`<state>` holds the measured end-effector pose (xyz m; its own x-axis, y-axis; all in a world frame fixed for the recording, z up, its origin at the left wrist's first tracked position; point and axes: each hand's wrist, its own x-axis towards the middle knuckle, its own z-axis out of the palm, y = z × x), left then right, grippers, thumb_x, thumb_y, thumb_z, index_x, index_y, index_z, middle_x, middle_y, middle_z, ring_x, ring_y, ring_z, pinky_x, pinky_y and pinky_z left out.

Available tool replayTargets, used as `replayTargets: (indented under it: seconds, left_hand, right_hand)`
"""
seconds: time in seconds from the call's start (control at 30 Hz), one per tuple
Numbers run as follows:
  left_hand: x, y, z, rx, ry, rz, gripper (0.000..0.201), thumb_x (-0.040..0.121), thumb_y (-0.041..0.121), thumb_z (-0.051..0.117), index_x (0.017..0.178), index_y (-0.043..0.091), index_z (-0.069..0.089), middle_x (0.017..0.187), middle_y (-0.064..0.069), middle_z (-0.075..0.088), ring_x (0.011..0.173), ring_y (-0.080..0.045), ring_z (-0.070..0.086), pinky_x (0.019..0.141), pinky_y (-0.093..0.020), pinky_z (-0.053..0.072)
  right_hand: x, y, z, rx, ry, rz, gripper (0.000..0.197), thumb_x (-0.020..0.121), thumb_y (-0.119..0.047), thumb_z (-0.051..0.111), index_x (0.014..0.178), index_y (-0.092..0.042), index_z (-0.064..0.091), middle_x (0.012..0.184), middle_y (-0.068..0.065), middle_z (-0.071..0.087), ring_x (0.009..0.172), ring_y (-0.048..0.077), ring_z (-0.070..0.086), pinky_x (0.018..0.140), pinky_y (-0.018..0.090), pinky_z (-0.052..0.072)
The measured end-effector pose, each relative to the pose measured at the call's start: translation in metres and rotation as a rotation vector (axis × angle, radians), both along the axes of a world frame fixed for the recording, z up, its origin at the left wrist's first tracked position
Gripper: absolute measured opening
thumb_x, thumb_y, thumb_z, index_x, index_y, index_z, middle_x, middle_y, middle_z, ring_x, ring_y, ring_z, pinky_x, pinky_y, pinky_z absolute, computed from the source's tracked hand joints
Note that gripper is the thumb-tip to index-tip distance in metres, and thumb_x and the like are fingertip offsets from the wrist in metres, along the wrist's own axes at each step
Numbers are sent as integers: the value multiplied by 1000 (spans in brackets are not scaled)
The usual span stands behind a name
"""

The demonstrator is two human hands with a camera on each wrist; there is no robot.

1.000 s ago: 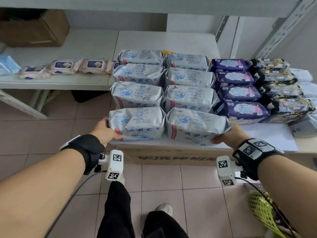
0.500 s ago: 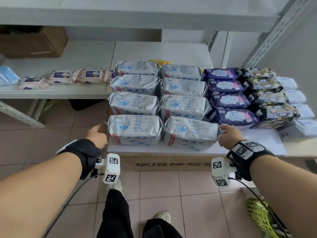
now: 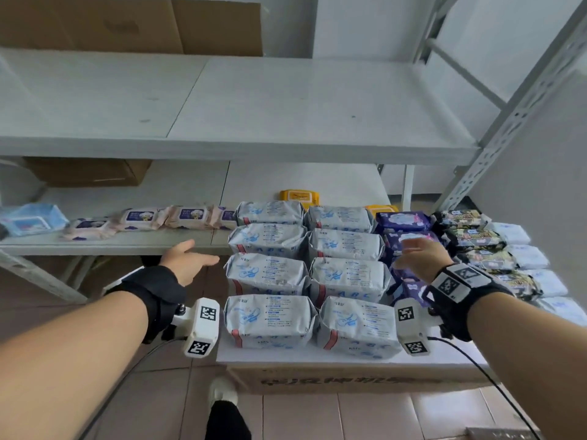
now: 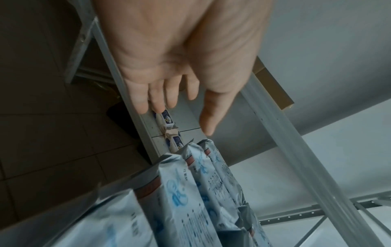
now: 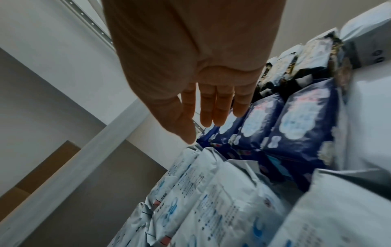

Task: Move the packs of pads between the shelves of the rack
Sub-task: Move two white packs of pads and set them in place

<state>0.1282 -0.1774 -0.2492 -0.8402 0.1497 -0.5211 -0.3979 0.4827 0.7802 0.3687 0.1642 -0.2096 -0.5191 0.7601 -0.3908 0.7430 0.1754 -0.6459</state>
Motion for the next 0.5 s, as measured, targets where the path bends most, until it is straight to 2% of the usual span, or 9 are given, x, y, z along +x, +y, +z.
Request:
replayTargets:
  seconds: [0.1, 0.2, 0.3, 0.33, 0.37, 0.43, 0.47, 0.5]
  left_hand:
    - [-28, 10, -2, 5, -45, -28, 85, 78, 12, 76, 148, 16, 29, 150, -11, 36, 135, -25, 37, 106, -38, 35]
    - [-60, 26, -8, 5, -88, -47, 84, 79, 11, 75, 149, 15, 28, 150, -12, 35, 136, -26, 36, 107, -38, 33]
    - [-92, 47, -15, 7, -110, -94, 84, 79, 8, 75, 148, 14, 28, 148, -14, 38, 132, -27, 41, 94, -32, 37]
    - [-104, 55, -20, 3, -116, -120, 84, 78, 8, 75, 148, 13, 29, 147, -14, 40, 131, -27, 42, 91, -31, 37]
    - [-114, 62, -23, -13, -115, -153, 85, 77, 8, 75, 148, 13, 29, 147, -14, 40, 131, -27, 42, 95, -31, 36]
    - [-134, 76, -35, -50, -99, -222, 89, 75, 11, 78, 149, 10, 27, 148, -13, 38, 133, -28, 39, 107, -35, 31]
    - [-142, 82, -40, -73, -95, -249, 91, 74, 13, 79, 148, 8, 26, 148, -13, 38, 133, -28, 39, 109, -36, 30]
    - [-149, 89, -45, -94, -95, -272, 93, 73, 15, 80, 148, 7, 27, 147, -13, 39, 133, -28, 40, 109, -36, 30]
  right_hand:
    - [-26, 6, -2, 10, -41, -19, 62, 72, 1, 73, 131, -6, 53, 125, 12, 61, 99, 19, 56, 79, 22, 39]
    - [-47, 19, -10, -4, -73, -85, 63, 70, 2, 74, 130, -4, 53, 122, 15, 61, 97, 23, 57, 78, 26, 43]
    - [-65, 34, -15, -4, -90, -143, 67, 70, 4, 73, 132, -3, 49, 128, 17, 57, 111, 30, 57, 86, 34, 49]
    - [-72, 40, -18, 1, -104, -151, 70, 70, 3, 74, 134, -3, 46, 128, 17, 56, 111, 30, 56, 87, 35, 49]
    - [-77, 45, -20, 11, -119, -156, 73, 70, 3, 74, 136, -5, 44, 123, 16, 57, 107, 30, 56, 86, 35, 48]
    - [-87, 56, -28, 42, -155, -141, 78, 69, 0, 75, 138, -10, 40, 102, 9, 56, 90, 24, 53, 76, 31, 46]
    - [-91, 61, -31, 53, -178, -127, 81, 68, -2, 75, 140, -13, 38, 96, 6, 53, 85, 23, 52, 72, 28, 43]
    - [-95, 66, -35, 61, -200, -115, 84, 67, -3, 76, 141, -16, 37, 98, 7, 54, 85, 23, 54, 69, 28, 43]
